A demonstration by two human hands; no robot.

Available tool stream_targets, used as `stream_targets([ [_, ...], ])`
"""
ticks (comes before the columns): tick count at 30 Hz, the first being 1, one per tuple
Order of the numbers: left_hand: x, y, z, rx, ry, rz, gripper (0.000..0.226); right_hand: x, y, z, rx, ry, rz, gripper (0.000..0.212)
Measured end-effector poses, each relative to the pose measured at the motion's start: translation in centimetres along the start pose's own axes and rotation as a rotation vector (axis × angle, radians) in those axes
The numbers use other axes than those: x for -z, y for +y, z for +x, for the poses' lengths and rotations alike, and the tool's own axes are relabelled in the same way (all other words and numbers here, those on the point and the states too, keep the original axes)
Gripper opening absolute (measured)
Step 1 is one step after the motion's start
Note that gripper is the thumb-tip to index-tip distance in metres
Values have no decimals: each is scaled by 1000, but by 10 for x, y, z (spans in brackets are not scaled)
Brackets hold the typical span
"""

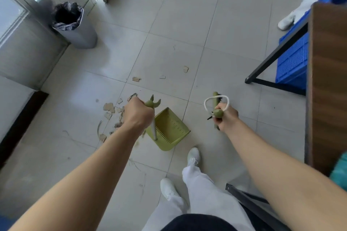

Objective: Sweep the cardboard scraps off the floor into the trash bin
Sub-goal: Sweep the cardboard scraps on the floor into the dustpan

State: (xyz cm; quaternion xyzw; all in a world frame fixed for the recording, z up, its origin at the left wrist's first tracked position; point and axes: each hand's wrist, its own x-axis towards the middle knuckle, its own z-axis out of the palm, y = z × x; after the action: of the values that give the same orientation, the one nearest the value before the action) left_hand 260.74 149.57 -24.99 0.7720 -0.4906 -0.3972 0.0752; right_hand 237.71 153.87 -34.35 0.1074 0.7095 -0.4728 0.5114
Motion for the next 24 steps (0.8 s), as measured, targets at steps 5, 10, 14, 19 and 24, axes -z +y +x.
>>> stream_targets([
  [5,-23,40,24,-39,-28,9,19,24,-37,46,-33,12,69,33],
  [10,-43,77,41,-34,-35,26,26,11,-47,67,-141,-100,85,30],
  [14,-56,100,55,-36,-28,45,9,-13,-49,71,-168,-166,68,31],
  [19,-67,127,68,-65,-46,28,9,-16,-77,86,-173,-155,89,11],
  [24,-69,155,77,-97,-60,32,10,-4,-99,94,-83,-109,102,12],
])
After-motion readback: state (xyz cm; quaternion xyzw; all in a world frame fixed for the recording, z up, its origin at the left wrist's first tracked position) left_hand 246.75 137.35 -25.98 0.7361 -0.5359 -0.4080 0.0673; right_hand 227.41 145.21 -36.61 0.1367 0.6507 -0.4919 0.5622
